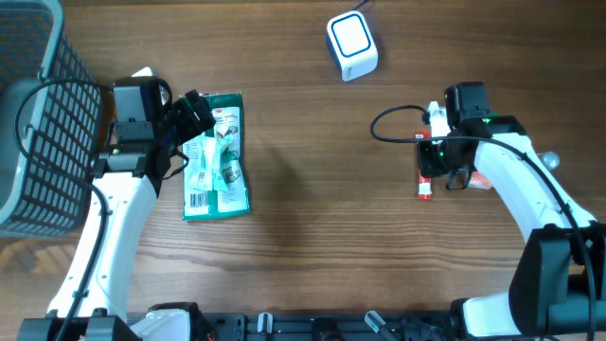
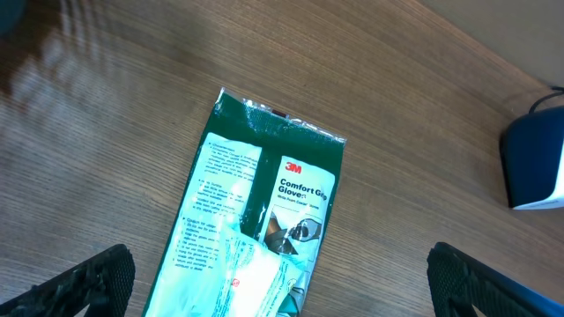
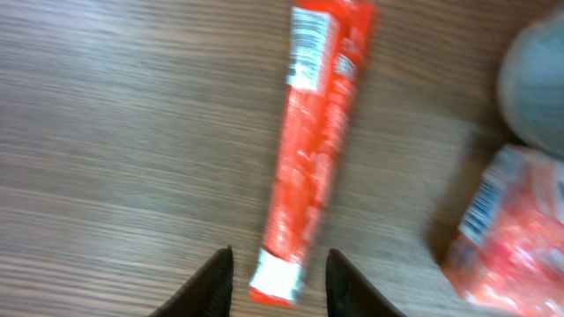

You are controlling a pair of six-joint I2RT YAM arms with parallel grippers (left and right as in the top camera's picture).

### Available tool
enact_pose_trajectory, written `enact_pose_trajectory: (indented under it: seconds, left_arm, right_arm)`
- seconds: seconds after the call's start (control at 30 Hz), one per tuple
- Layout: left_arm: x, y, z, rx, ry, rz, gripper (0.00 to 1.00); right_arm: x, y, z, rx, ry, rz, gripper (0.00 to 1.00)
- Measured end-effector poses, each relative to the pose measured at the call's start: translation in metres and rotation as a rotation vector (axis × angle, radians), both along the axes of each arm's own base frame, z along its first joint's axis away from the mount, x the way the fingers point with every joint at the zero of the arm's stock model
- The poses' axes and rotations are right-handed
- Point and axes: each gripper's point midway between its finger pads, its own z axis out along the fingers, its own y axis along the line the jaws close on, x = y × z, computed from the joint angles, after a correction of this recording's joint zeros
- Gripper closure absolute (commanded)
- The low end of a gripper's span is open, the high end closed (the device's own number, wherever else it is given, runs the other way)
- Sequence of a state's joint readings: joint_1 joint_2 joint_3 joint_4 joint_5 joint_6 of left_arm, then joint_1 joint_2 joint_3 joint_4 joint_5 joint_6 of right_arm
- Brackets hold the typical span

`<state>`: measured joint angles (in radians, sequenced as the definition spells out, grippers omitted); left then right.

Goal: Scan the item barcode
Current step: 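Carry the red tube right and set it beside the jar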

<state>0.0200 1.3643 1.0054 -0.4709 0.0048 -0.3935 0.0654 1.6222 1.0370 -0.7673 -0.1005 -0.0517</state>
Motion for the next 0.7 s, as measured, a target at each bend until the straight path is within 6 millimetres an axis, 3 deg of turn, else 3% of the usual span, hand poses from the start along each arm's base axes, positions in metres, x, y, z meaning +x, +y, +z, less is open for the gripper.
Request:
enact_pose_trajectory:
  seconds: [0.13, 0.3, 0.47, 0.7]
  left_arm:
    - [0.0, 0.0, 0.0, 0.0, 0.0, 0.0, 0.0]
    - [0.0, 0.0, 0.0, 0.0, 0.0, 0.0, 0.0]
    - [0.0, 0.0, 0.0, 0.0, 0.0, 0.0, 0.0]
    - [0.0, 0.0, 0.0, 0.0, 0.0, 0.0, 0.0]
  right_arm:
    - [0.016, 0.023, 0.0, 0.138, -0.071, -0.029, 0.87]
    - [0.02, 0.029, -0.028, 0.19, -0.152, -0.105, 0.86]
    - [0.004, 0.003, -0.055, 0.068, -0.146, -0.217, 0.89]
    - [-0.002, -0.044, -0.055, -0.193, -0.158, -0.31, 0.89]
